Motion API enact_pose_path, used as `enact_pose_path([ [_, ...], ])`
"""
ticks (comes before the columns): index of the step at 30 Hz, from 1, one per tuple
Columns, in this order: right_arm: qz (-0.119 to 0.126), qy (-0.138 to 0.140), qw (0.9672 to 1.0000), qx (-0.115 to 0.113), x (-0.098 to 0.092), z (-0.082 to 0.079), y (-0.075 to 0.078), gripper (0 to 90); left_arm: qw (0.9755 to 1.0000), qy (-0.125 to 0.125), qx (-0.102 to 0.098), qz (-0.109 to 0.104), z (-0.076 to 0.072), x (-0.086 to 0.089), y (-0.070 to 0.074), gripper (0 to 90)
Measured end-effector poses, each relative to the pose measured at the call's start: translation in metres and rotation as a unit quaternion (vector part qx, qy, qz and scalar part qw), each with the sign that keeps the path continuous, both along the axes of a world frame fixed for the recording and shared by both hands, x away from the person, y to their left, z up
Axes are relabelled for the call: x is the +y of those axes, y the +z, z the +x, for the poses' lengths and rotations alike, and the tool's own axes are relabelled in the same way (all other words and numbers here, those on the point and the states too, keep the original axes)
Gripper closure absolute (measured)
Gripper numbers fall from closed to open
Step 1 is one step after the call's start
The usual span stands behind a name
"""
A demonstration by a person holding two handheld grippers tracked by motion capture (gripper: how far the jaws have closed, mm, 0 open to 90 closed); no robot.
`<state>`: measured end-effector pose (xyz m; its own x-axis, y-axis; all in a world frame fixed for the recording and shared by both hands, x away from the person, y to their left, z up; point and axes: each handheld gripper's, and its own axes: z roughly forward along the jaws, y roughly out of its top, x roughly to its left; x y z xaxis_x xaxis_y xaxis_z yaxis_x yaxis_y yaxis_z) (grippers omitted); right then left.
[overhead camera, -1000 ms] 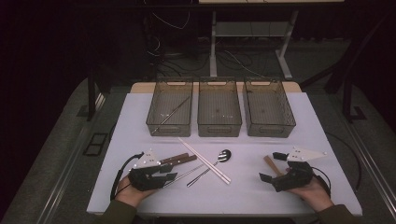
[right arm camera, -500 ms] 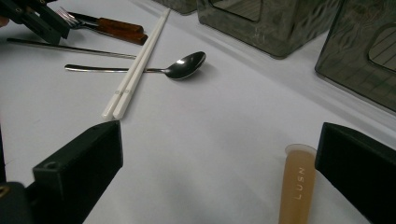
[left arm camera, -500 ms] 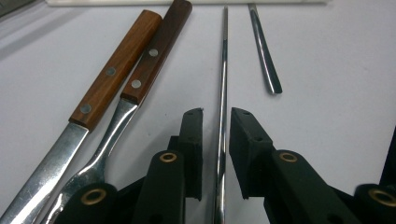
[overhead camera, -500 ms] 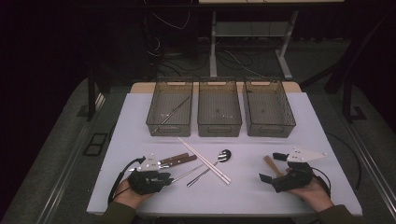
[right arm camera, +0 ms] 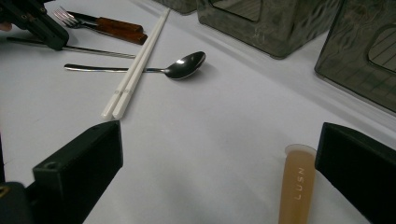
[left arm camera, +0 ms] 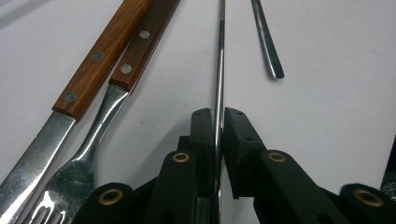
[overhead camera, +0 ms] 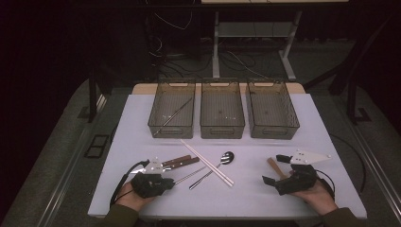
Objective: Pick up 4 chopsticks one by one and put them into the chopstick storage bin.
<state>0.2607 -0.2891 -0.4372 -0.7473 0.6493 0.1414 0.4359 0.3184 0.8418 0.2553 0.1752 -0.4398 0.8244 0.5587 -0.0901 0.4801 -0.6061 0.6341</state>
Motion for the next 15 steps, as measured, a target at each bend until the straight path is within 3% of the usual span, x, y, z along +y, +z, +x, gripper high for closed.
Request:
enact_pose_path([
  [15, 0.0, 0.001, 1.0, -0.004, 0.0004, -0.0012, 0.0005, 1.0, 0.9999, -0.001, -0.002, 0.01, -0.001, -0.0023, 0.0008, 84.9],
])
